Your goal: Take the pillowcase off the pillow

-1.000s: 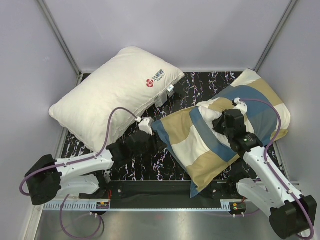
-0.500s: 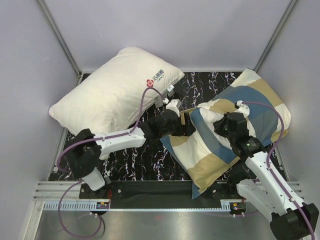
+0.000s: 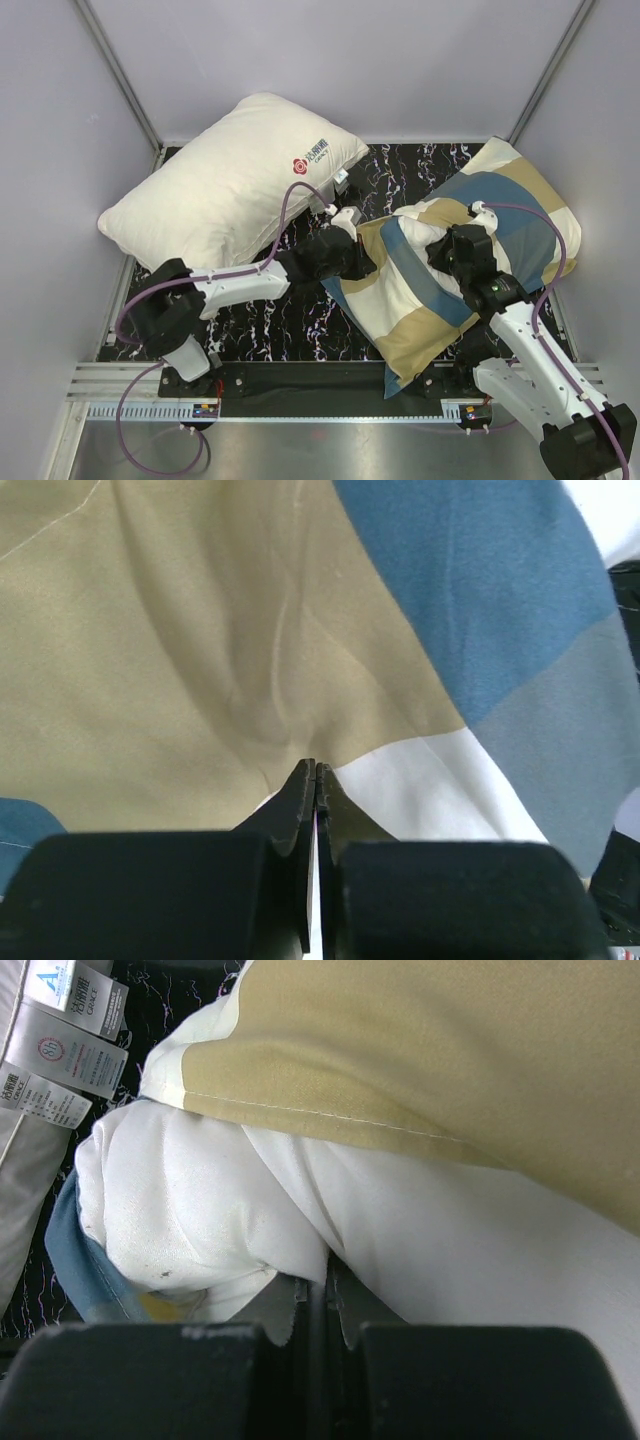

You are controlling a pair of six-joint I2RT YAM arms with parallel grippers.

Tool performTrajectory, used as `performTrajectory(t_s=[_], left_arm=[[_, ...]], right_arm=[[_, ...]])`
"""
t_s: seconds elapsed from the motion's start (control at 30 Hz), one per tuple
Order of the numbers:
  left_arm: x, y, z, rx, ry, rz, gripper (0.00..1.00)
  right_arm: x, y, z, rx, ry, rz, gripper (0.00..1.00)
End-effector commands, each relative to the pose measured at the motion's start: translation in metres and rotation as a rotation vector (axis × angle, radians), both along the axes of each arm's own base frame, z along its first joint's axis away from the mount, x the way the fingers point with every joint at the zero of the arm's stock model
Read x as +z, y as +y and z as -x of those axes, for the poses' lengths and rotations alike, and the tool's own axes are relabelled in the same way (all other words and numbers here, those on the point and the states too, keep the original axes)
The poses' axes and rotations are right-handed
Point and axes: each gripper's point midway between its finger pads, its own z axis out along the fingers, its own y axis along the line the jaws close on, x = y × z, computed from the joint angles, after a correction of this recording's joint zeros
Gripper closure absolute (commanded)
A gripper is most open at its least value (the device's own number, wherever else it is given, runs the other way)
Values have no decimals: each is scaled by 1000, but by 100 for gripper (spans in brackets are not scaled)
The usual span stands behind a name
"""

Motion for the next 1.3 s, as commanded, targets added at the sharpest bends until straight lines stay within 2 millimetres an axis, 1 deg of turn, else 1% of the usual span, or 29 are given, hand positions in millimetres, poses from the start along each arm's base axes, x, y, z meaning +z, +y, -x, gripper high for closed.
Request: performTrajectory(t_s=[0.0, 0.03, 0.07, 0.1, 0.17, 0.2, 0.23, 0.27, 0.3, 0.33, 0.37, 0.4, 0.47, 0.5, 0.63, 0.67, 0.7, 0.77, 0.8, 0.83, 0.87, 0.93, 1.03, 1.07, 1.13, 1.17, 1.23, 1.27], left_arm=[[43, -6, 0, -20, -68, 128, 100], [43, -4, 2, -15, -61, 134, 100], [46, -3, 3, -11, -60, 150, 100], [55, -1, 5, -7, -72, 186, 95], [64, 1, 7, 8, -64, 239, 73], [79, -3, 9, -7, -80, 302, 58], [82, -3, 13, -8, -61, 339, 29], [88, -6, 17, -28, -56, 367, 17], [93, -11, 14, -31, -57, 385, 13], [96, -15, 14, -40, -52, 390, 7], [96, -20, 15, -55, -47, 389, 5], [94, -27, 11, -59, -37, 375, 4], [90, -34, 9, -68, -37, 351, 3], [83, -39, 6, -67, -23, 326, 3], [63, -46, 2, -66, 5, 276, 7], [62, -47, 1, -67, 4, 276, 15], [57, -49, 0, -66, 9, 268, 24], [55, -51, 0, -69, 11, 271, 51], [53, -51, 0, -72, 16, 268, 74], [52, -51, 0, -71, 18, 269, 82], [49, -46, 5, -73, 22, 270, 100], [48, -43, 5, -68, 19, 268, 100], [50, -27, 10, -43, 4, 270, 100], [50, -17, 14, -32, -2, 267, 100], [51, -3, 13, 9, -21, 262, 100], [52, 7, 18, 12, -25, 261, 100], [51, 20, 12, 55, -47, 244, 100], [47, 26, 13, 62, -43, 228, 100]], right_arm=[[-28, -32, 13, -88, 104, 126, 100], [-28, -32, 13, -89, 104, 124, 100], [-27, -32, 13, -88, 103, 124, 100], [-29, -32, 13, -88, 106, 125, 100], [-29, -32, 13, -88, 107, 125, 100], [-28, -31, 12, -87, 106, 123, 100], [-29, -31, 12, -84, 108, 125, 100], [-28, -32, 12, -88, 106, 124, 100], [-28, -31, 12, -85, 108, 124, 100], [-28, -31, 12, -85, 108, 124, 100], [-28, -31, 12, -84, 108, 123, 100], [-28, -30, 12, -83, 107, 122, 100], [-28, -30, 13, -80, 110, 119, 100], [-26, -30, 13, -80, 106, 117, 100], [-23, -30, 15, -79, 102, 115, 100], [-22, -31, 15, -80, 98, 114, 100], [-22, -30, 15, -78, 99, 115, 100], [-21, -32, 17, -83, 97, 116, 100], [-22, -32, 17, -83, 99, 119, 100], [-22, -33, 18, -87, 101, 119, 100], [-21, -34, 18, -91, 98, 123, 100], [-21, -34, 18, -94, 97, 125, 100], [-22, -36, 17, -100, 103, 131, 100], [-24, -36, 17, -104, 112, 137, 100], [-24, -36, 16, -103, 116, 139, 100], [-25, -36, 16, -105, 120, 139, 100], [-25, -37, 16, -108, 119, 140, 100], [-25, -36, 16, -107, 116, 139, 100]])
